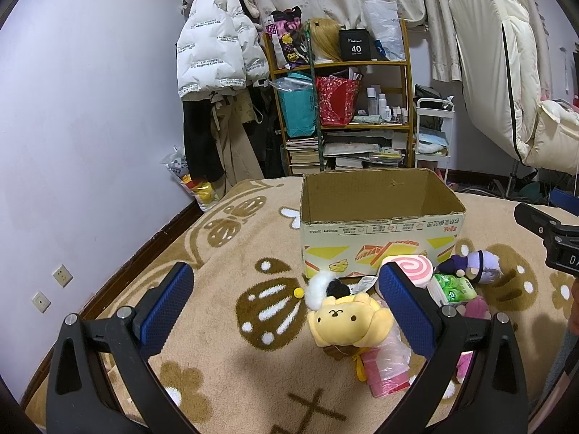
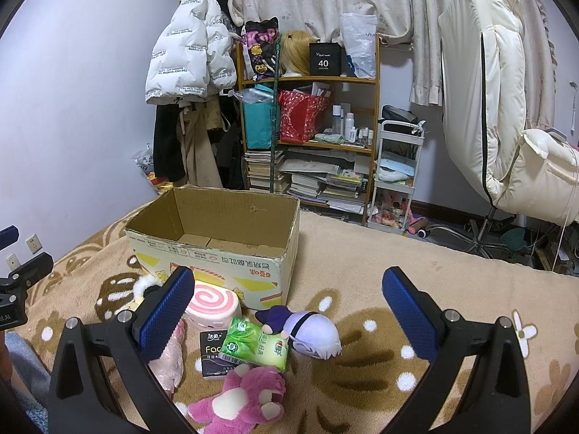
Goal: Organize soft objects
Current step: 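Grasp the yellow plush bear with the left gripper while the right grasps the white plush doll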
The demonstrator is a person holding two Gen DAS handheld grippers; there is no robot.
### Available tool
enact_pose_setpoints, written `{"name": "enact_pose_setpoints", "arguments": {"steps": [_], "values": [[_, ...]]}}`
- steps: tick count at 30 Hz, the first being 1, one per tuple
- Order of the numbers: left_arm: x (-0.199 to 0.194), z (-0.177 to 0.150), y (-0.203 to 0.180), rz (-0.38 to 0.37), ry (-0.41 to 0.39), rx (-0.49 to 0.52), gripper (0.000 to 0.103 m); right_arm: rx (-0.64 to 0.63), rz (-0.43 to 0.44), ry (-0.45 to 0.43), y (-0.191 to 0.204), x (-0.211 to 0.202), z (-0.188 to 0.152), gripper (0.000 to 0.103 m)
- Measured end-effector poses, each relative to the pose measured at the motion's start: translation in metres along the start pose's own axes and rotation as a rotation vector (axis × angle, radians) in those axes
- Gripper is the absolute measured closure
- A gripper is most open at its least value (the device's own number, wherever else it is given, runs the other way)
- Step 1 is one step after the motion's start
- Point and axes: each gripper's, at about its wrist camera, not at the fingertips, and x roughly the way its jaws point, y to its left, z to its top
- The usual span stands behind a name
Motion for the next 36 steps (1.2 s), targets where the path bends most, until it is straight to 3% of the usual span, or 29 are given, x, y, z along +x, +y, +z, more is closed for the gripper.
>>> {"name": "enact_pose_setpoints", "arguments": {"steps": [16, 29, 36], "values": [[0.003, 0.000, 0.003, 0.008, 0.013, -0.002, 0.002, 0.007, -0.005, 0.002, 0.005, 0.006, -0.010, 0.000], [0.046, 0.008, -0.004, -0.016, 0.112, -0.051, 0.002, 0.023, -0.023, 0.050, 0.007, 0.021, -0.018, 0.000], [0.083, 0.006, -0.018, -0.035, 0.199, -0.062, 0.002, 0.057, -0.018, 0.125, -0.003, 0.042, -0.017, 0.000]]}}
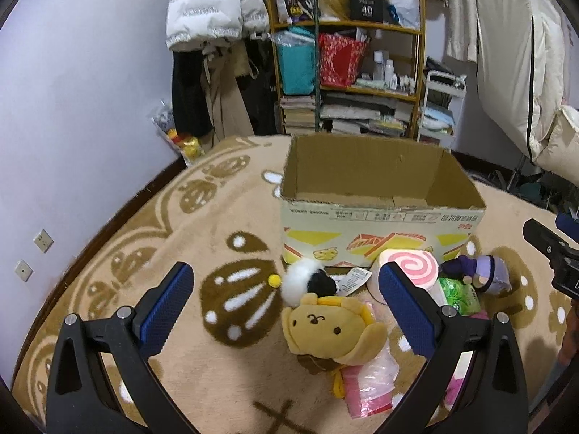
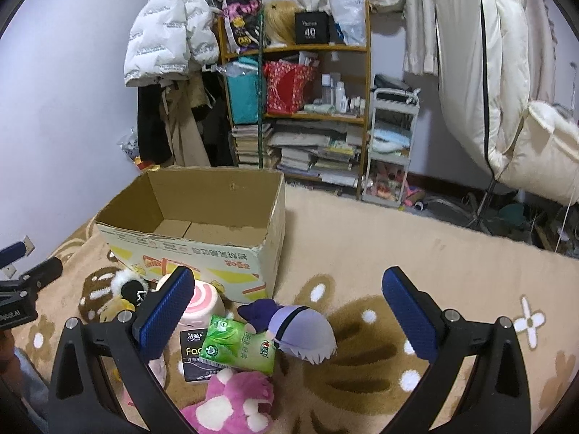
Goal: Organize soft objects
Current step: 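Grasp the yellow plush bear with the left gripper while the right grasps the white plush doll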
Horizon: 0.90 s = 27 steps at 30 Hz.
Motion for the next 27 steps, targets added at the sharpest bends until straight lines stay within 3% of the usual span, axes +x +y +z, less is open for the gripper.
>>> {"name": "enact_pose_setpoints", "arguments": {"steps": [6, 17, 27], "values": [[0.028, 0.000, -0.009, 0.004, 0.064, 0.023, 0.002, 0.036, 0.027, 0.091, -0.007, 0.026, 0.000, 0.000], [0.064, -0.010, -0.017, -0.076, 0.195, 0.020, 0.002, 0.038, 0.021, 0.249, -0.011, 0.078, -0.009, 0.000], [0.084, -0.022, -0.027, -0.097, 0.266, 0.063, 0.002, 0.051, 0.012, 0.329, -0.020, 0.102, -0.016, 0.000]]}}
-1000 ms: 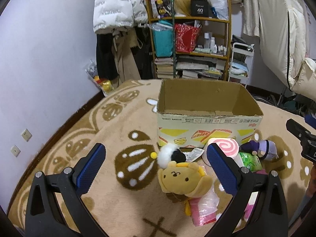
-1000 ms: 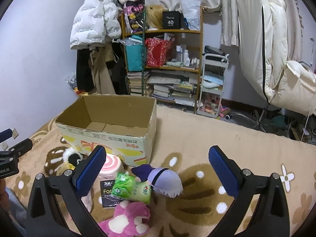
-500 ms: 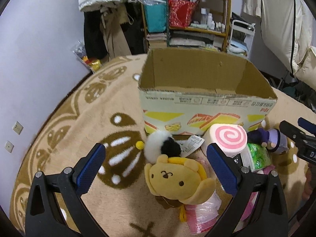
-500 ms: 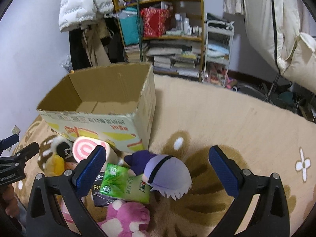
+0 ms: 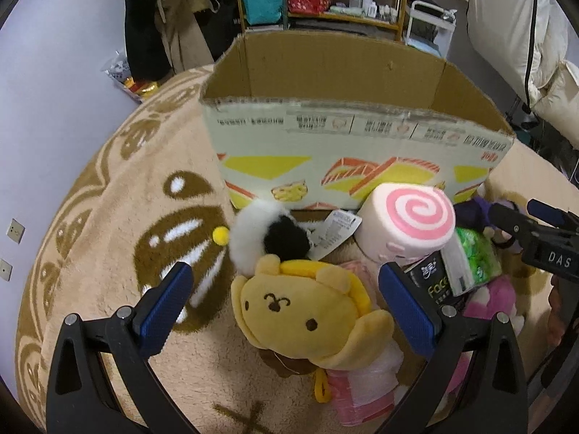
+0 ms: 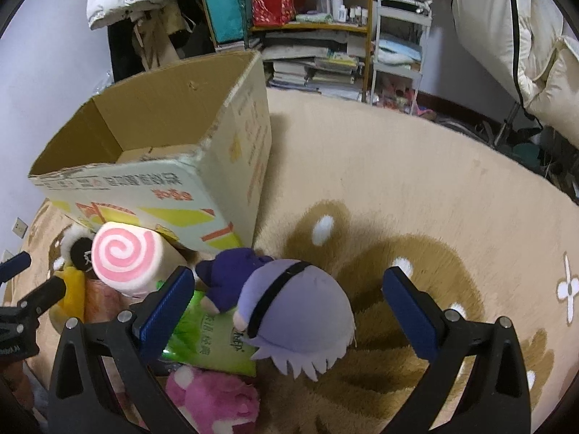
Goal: Organize soft objects
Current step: 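Grasp the yellow plush bear with the left gripper while the right grasps the white plush doll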
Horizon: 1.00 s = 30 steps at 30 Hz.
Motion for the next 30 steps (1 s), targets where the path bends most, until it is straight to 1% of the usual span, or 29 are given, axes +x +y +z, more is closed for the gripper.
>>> {"name": "enact_pose_setpoints", "arguments": {"steps": [6, 13, 19, 20, 21, 22, 26, 30], "values": [[0.017, -0.002, 0.003, -0.031, 0.065, -0.013, 0.002, -0.013, -0.006, 0.026, -0.002, 0.014, 0.000, 0.000], [0.033, -0.006, 0.005, -0.046, 0.123, -0.002, 0.002, 0.021, 0.045, 0.076, -0.007, 0.036, 0.003, 0.000], [0.046, -0.009, 0.011, -0.089, 0.188, -0.042, 0.002, 0.056, 0.079, 0.116, -0.007, 0.044, 0.000, 0.000], [0.047, -0.009, 0.012, -0.095, 0.195, -0.049, 0.002, 0.061, 0.091, 0.118, -0.008, 0.044, 0.000, 0.002], [0.049, -0.010, 0.013, -0.104, 0.202, -0.056, 0.006, 0.067, 0.107, 0.123, -0.008, 0.045, 0.000, 0.007], [0.050, -0.010, 0.014, -0.112, 0.206, -0.063, 0.009, 0.077, 0.127, 0.129, -0.009, 0.046, 0.000, 0.009], [0.050, -0.011, 0.018, -0.122, 0.200, -0.084, 0.016, 0.078, 0.132, 0.126, -0.008, 0.043, -0.003, 0.013], [0.048, -0.012, 0.021, -0.125, 0.194, -0.089, 0.017, 0.075, 0.135, 0.120, -0.007, 0.039, -0.002, 0.016]]}}
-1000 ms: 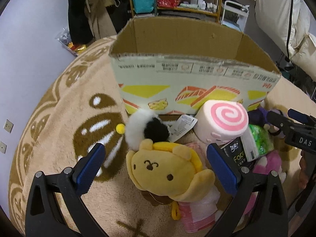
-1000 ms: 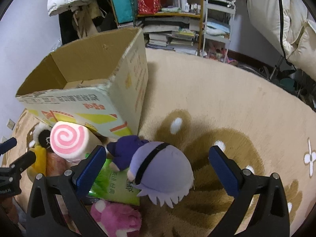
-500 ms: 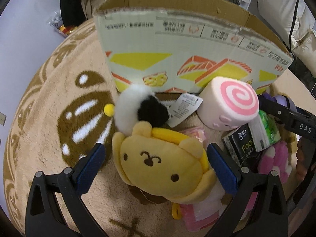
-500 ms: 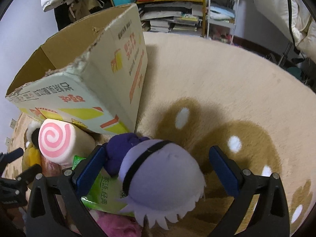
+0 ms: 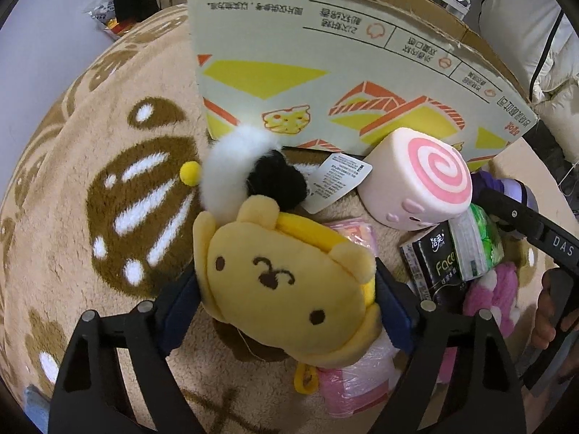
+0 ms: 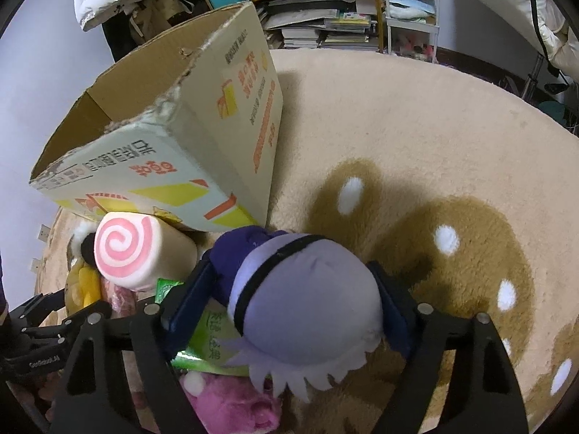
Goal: Organize soft objects
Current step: 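Grasp the yellow plush bear with the left gripper while the right grasps the white plush doll, then carry the yellow bear and white doll into the box and release both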
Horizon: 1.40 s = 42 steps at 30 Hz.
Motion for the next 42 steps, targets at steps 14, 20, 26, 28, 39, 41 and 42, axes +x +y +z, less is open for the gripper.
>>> {"name": "enact_pose_setpoints", "arguments": {"steps": [14, 20, 26, 28, 39, 41, 42], "values": [[-0.034, -0.011, -0.011, 0.054, -0.089, 0.013, 0.018, -0.033, 0.009, -0.077, 0.013, -0.033, -0.016, 0.017], [-0.065, -0.022, -0.016, 0.076, -0.173, 0.014, 0.018, -0.033, 0.031, -0.129, 0.017, -0.055, -0.021, 0.017], [-0.096, -0.028, -0.019, 0.080, -0.271, 0.009, 0.018, -0.056, 0.047, -0.222, 0.024, -0.088, -0.025, 0.017], [-0.106, -0.026, -0.014, 0.083, -0.312, 0.003, 0.018, -0.065, 0.053, -0.253, 0.027, -0.098, -0.028, 0.017], [-0.167, -0.009, -0.007, 0.071, -0.602, 0.003, 0.018, -0.150, 0.089, -0.442, 0.057, -0.157, -0.023, 0.017], [-0.174, -0.004, -0.010, 0.085, -0.625, 0.020, 0.018, -0.161, 0.096, -0.461, 0.060, -0.161, -0.017, 0.017], [-0.177, -0.001, -0.011, 0.093, -0.638, 0.027, 0.018, -0.166, 0.101, -0.469, 0.062, -0.163, -0.013, 0.017]]}}
